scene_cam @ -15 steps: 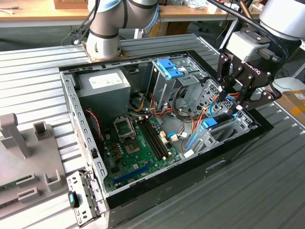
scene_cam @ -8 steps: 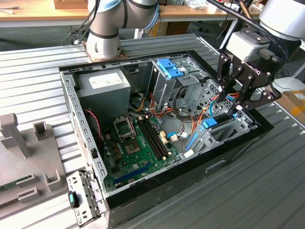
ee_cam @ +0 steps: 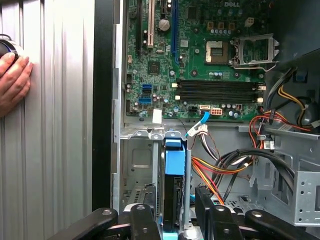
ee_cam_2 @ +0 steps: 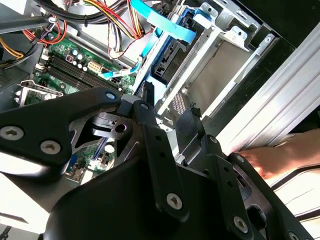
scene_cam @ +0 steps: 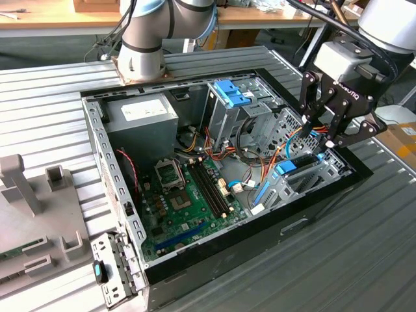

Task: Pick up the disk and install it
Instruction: 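Insert the disk into the insertion slot, then insert the first disk wire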

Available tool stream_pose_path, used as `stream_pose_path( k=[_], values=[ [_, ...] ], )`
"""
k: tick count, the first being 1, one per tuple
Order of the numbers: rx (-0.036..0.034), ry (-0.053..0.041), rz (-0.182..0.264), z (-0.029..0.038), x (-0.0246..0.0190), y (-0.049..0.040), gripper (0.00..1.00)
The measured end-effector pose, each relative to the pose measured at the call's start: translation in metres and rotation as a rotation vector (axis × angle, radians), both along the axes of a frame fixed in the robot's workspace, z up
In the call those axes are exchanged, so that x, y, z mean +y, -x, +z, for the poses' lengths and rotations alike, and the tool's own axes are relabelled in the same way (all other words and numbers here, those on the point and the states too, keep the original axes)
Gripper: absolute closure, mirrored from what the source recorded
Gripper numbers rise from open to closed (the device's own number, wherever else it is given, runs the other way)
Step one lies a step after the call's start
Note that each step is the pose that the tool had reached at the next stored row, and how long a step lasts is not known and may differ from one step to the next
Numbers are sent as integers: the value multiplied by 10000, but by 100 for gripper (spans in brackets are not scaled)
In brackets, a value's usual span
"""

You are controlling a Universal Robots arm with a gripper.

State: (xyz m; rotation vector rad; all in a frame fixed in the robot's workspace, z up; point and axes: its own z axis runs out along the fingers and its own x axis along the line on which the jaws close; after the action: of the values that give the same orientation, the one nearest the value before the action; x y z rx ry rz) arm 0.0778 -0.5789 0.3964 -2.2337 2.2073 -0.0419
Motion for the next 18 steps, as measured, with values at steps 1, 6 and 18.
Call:
stream_pose_path(
  k=[1, 6, 18],
  values=[
    [0, -1, -1, 0, 0, 0, 56],
    [0, 0, 0, 0, 0, -3, 56],
    [1, -1, 2, 0, 4, -71, 56]
  ],
)
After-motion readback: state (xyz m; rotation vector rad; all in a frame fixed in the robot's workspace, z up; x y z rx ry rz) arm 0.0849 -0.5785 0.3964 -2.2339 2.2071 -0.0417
